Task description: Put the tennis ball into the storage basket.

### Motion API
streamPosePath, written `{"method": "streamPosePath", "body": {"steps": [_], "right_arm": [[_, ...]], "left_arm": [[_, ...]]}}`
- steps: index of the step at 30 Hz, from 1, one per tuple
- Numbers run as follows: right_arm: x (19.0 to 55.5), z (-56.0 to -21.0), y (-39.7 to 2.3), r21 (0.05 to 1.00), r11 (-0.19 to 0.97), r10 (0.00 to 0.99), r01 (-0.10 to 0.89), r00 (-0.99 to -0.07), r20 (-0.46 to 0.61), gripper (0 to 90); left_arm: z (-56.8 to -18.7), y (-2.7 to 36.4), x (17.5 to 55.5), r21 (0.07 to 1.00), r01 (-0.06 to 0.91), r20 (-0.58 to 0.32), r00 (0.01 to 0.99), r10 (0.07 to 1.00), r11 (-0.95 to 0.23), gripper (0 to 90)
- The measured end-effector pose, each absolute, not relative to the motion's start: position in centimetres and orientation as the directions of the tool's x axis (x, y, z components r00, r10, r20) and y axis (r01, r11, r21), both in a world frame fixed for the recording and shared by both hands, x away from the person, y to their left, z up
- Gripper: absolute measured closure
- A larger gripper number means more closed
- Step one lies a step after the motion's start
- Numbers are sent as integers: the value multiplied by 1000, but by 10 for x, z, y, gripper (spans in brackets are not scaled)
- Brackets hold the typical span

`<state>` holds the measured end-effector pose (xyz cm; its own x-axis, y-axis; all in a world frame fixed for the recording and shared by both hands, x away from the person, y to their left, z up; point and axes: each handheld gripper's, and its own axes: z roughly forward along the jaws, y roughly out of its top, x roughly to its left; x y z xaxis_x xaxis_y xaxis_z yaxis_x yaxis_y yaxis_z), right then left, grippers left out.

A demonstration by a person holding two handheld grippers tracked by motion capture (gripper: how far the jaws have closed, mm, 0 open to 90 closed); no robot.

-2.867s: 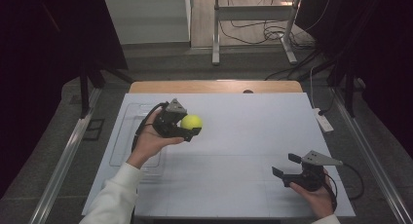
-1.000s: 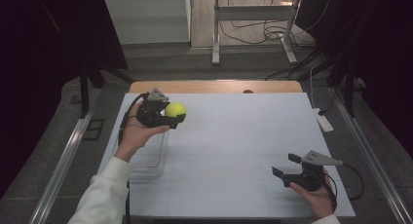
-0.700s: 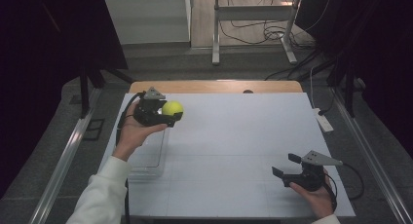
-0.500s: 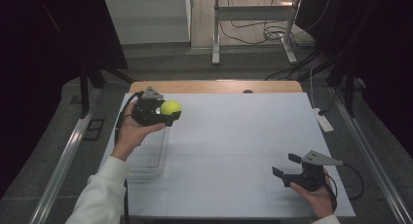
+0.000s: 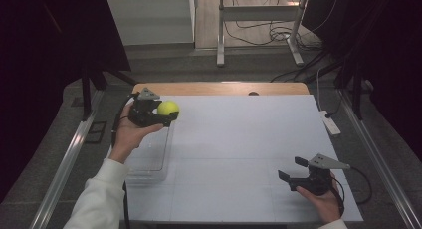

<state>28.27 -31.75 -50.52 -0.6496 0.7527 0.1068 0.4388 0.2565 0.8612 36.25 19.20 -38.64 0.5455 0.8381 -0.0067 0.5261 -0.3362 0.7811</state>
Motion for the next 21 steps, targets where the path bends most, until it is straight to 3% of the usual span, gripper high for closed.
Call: {"method": "streamPosePath", "body": {"steps": [21], "right_arm": [[283,-506,-318,862,251,756,440,-645,109,118]], "left_arm": [[-388,210,369,781,551,-18,489,872,-293,268]]}}
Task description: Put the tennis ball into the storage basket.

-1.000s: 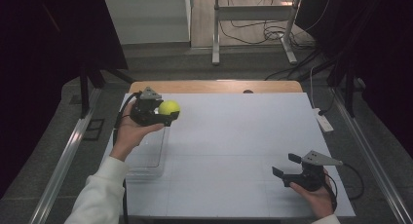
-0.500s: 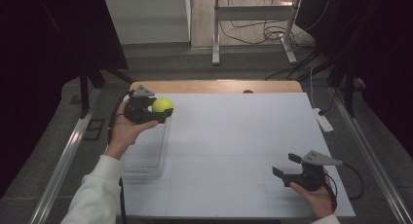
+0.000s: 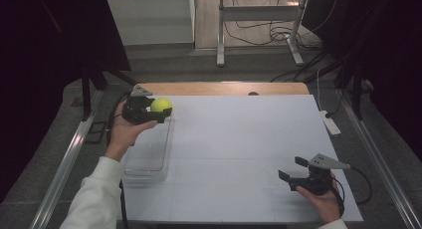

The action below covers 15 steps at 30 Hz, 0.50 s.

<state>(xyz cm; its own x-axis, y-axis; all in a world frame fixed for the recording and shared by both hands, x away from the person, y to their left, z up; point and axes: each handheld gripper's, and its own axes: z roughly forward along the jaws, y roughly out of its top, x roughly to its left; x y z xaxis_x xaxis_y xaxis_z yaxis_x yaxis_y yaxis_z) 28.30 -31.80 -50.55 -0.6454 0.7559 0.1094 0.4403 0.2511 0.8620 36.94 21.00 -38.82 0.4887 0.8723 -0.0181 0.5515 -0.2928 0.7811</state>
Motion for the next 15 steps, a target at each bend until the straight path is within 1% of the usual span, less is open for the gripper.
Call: {"method": "streamPosePath", "body": {"steps": [15], "right_arm": [[283,-506,-319,863,249,755,441,-646,112,118]], "left_arm": [[-398,222,374,773,571,-16,451,893,-275,268]]}}
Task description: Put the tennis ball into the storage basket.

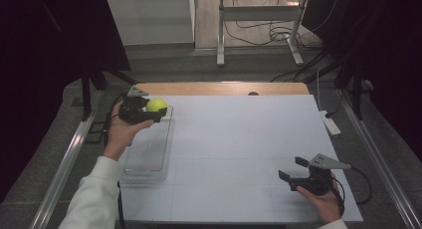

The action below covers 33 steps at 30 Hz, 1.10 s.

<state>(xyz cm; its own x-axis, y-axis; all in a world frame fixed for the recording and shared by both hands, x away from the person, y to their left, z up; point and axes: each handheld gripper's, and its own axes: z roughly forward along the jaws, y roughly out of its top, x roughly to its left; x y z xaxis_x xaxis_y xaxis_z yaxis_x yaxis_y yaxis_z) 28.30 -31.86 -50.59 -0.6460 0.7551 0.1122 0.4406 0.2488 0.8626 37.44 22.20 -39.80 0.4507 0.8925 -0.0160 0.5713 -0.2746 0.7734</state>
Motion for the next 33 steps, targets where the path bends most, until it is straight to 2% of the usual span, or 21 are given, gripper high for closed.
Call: {"method": "streamPosePath", "body": {"steps": [33], "right_arm": [[283,-506,-318,861,251,755,443,-646,113,118]], "left_arm": [[-403,241,382,771,594,-11,375,927,-231,268]]}}
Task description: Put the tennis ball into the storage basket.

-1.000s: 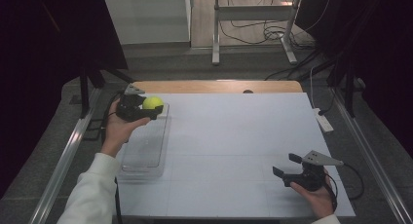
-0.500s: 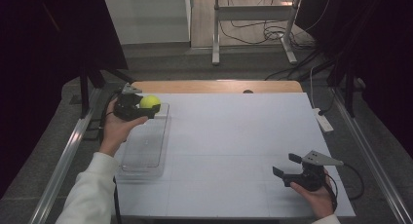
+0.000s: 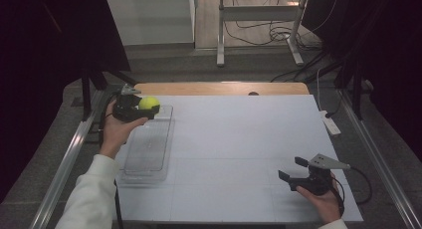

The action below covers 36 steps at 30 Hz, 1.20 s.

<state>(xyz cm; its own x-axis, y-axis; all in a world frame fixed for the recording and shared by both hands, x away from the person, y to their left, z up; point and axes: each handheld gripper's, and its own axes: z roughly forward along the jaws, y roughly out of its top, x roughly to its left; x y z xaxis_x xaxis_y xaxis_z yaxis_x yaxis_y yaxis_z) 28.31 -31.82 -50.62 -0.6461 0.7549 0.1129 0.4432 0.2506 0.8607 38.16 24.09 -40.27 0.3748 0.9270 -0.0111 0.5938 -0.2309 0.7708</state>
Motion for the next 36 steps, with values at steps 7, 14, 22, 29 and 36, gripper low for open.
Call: {"method": "streamPosePath", "body": {"steps": [7,14,22,29,36], "right_arm": [[283,-507,-318,860,252,755,444,-646,113,118],[283,-507,-318,858,252,755,447,-646,115,119],[283,-507,-318,859,251,755,446,-645,115,119],[283,-507,-318,858,251,755,449,-646,117,119],[283,-507,-319,858,249,755,449,-645,118,119]], "left_arm": [[-406,244,385,767,602,-12,359,933,-222,268],[-409,248,389,763,613,-22,343,939,-206,268],[-413,252,393,759,622,-18,317,948,-194,268],[-417,253,399,749,636,-14,298,954,-188,268],[-421,255,404,741,646,-17,287,958,-181,268]]}}
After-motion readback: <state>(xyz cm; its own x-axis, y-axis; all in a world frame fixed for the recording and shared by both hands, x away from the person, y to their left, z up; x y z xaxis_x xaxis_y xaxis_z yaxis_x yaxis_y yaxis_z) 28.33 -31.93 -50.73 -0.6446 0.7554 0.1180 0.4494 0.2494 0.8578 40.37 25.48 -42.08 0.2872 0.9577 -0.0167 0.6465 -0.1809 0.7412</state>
